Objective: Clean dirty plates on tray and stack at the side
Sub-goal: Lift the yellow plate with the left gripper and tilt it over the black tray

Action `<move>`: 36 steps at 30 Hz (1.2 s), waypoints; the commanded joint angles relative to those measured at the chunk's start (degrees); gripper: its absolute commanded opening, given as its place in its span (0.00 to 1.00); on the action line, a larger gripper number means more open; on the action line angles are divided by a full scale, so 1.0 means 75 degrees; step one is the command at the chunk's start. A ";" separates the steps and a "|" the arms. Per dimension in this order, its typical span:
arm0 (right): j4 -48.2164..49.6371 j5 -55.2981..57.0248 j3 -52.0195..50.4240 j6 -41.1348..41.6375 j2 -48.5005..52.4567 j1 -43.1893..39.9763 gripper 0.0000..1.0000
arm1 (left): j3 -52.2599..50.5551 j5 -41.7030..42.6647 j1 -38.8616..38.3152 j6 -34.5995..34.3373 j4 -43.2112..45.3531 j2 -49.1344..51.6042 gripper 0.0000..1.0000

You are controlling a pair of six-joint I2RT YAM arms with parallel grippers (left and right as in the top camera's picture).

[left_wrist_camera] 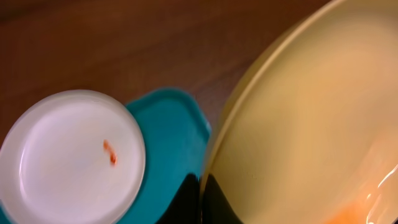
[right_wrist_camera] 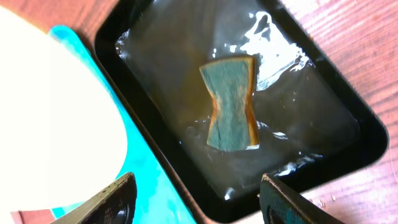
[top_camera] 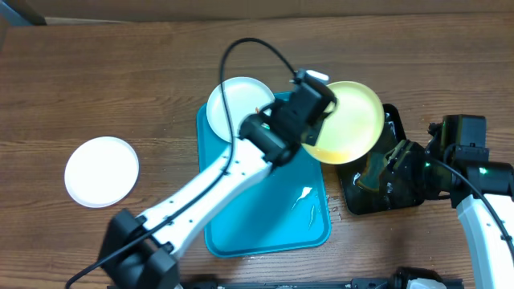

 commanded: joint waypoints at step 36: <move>-0.0323 0.0050 0.0122 -0.0055 -0.0041 -0.0035 0.65 | 0.0192 -0.6204 -0.2559 0.4549 0.3893 0.0854 0.04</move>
